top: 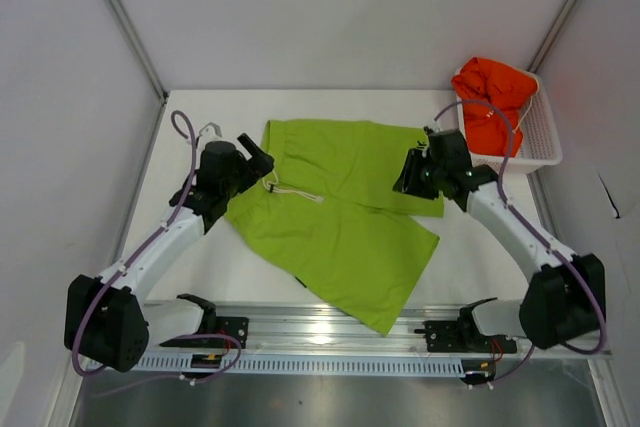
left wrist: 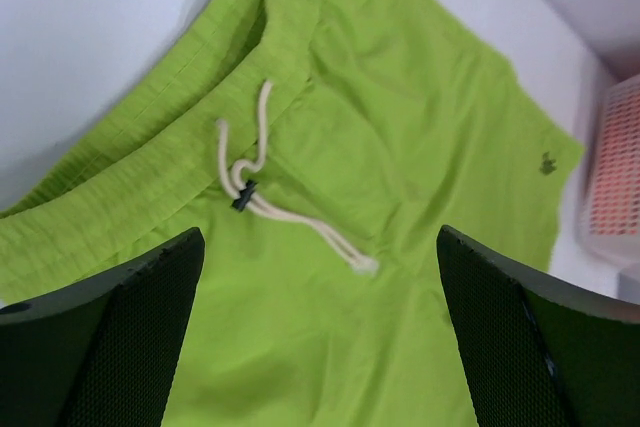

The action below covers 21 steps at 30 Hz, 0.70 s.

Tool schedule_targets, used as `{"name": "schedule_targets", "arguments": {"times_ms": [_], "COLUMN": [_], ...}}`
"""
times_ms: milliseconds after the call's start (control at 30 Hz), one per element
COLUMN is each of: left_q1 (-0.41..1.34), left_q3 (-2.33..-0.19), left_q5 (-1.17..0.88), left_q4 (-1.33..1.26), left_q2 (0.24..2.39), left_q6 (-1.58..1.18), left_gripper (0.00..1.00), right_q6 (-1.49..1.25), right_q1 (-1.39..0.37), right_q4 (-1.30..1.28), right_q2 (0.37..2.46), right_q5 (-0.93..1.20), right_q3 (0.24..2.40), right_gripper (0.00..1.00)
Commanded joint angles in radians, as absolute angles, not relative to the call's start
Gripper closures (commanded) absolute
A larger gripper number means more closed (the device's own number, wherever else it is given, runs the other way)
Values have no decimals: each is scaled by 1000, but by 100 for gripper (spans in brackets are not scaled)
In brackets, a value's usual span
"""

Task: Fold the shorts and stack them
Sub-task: Flatten the shorts out

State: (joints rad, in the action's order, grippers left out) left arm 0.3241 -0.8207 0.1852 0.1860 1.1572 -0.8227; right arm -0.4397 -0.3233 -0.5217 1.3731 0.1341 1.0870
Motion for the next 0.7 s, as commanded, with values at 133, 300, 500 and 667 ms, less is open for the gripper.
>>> {"name": "schedule_targets", "arguments": {"times_ms": [133, 300, 500, 667], "left_q1": [322, 322, 267, 195], "left_q3": [-715, -673, -646, -602], "left_q5": [91, 127, 94, 68], "left_q4": [170, 242, 301, 299], "left_q2": [1177, 1131, 1086, 1085], "left_q6": [-750, -732, -716, -736], "left_gripper": [1, 1, 1, 1], "right_q6": [-548, -590, -727, -872], "right_q1": [-331, -429, -627, -840], "right_q4": [-451, -474, -567, -659], "right_q2": [1152, 1100, 902, 833], "right_q5": [121, 134, 69, -64], "right_q3": [772, 703, 631, 609], "right_gripper": [55, 51, 48, 44]}}
